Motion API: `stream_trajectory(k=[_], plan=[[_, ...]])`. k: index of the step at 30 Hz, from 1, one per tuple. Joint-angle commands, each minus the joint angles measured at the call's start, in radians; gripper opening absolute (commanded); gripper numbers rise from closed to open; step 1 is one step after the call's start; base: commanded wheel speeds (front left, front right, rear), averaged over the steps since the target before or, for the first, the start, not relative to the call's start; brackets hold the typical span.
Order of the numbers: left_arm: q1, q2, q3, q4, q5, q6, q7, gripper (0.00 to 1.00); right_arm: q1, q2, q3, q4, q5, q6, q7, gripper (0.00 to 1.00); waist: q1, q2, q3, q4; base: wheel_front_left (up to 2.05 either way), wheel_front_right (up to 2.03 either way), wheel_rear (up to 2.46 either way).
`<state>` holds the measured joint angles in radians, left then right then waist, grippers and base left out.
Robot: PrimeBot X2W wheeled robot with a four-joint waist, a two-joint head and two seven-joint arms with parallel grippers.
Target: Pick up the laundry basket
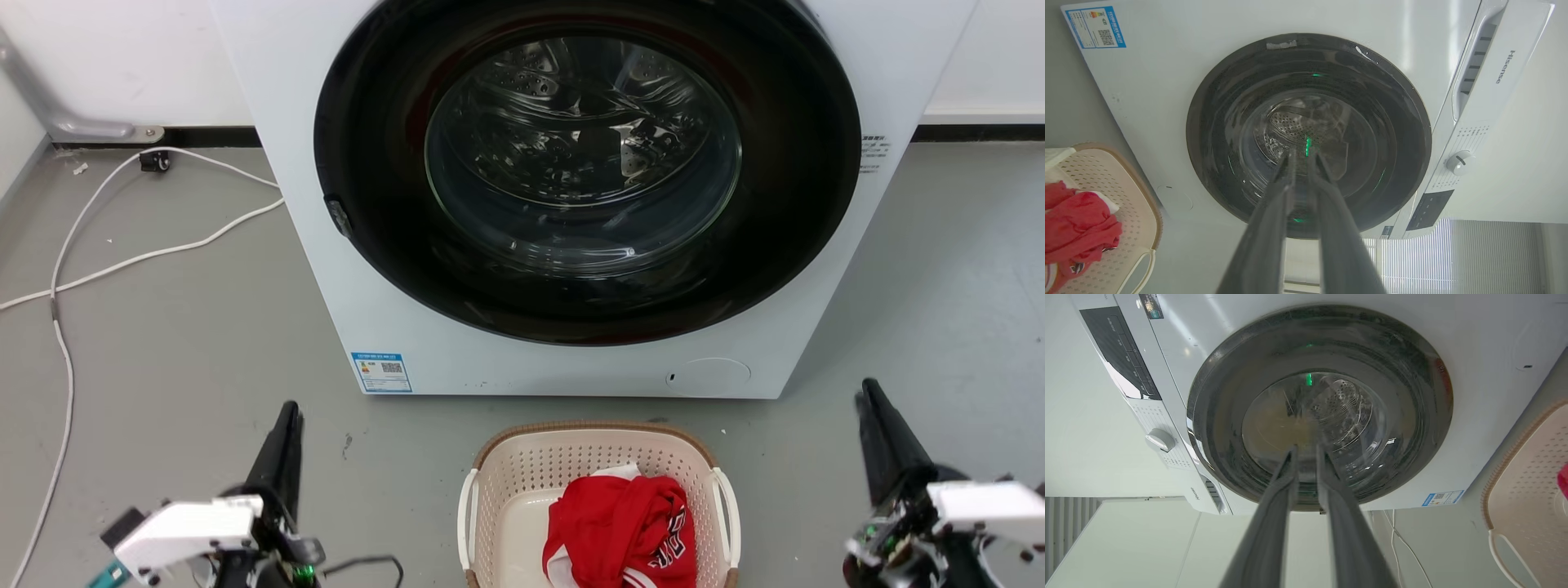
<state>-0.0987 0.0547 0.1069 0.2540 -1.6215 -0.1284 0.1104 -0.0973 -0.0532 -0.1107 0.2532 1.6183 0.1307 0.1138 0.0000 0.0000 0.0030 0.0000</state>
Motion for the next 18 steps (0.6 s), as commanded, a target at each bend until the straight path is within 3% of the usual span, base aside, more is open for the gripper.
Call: stream_trajectory(k=[1,18], plan=[[0.014,-0.003,-0.002,0.013,0.000,0.001,-0.001,1.00,0.014,0.002,0.000,0.013,0.000,0.000,-0.001,1.00,0.0000,0.0000,0.000,0.000,0.00,0.00,0.00],[0.055,-0.005,-0.014,-0.017,0.059,0.000,-0.077,1.00,0.062,0.002,-0.013,-0.037,-0.089,0.000,-0.077,1.00,0.0000,0.0000,-0.001,-0.001,0.00,0.00,0.00]])
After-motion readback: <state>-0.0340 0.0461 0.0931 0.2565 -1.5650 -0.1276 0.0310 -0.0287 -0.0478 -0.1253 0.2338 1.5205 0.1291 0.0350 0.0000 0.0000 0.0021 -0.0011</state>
